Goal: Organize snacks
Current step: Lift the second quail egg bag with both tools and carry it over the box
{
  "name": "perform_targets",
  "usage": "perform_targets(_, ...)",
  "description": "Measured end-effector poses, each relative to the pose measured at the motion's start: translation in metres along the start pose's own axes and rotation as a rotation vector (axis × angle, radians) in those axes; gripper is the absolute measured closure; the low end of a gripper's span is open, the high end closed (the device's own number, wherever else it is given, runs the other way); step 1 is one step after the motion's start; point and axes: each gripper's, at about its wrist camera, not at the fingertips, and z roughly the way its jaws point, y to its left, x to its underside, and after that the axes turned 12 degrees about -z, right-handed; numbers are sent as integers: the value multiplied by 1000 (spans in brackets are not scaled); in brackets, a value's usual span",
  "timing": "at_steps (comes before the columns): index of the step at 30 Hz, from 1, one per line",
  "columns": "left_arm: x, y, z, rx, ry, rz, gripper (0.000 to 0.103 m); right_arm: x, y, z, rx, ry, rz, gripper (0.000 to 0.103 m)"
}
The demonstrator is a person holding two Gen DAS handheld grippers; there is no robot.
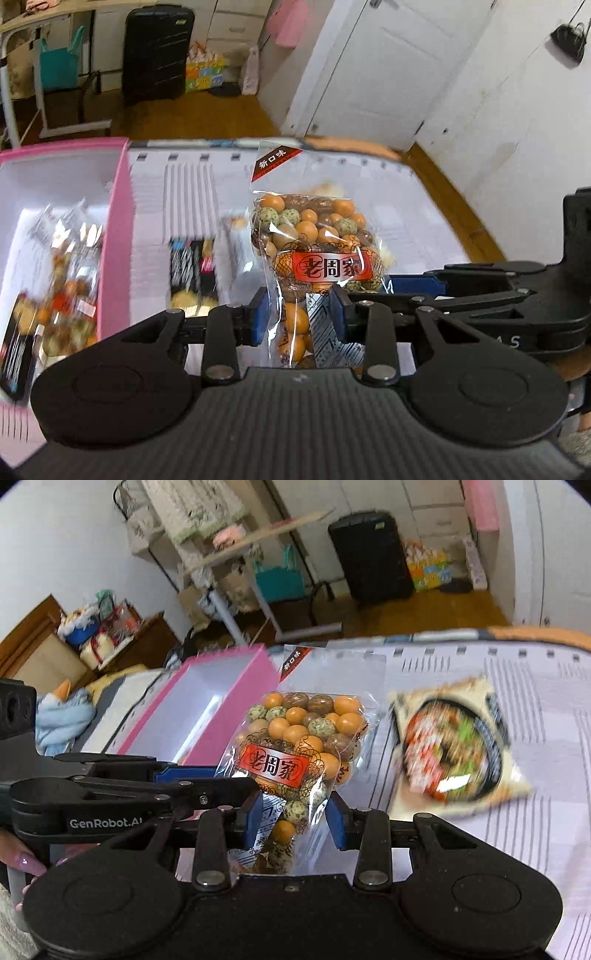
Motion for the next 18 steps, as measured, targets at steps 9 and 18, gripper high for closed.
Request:
perform_targets(9, 39, 22, -51, -39, 25, -33, 72, 3, 62, -5, -38, 54, -94, 59)
perform_targets(18, 30, 53, -115, -89, -55, -87, 72, -40, 121, 3, -102, 47, -178, 59)
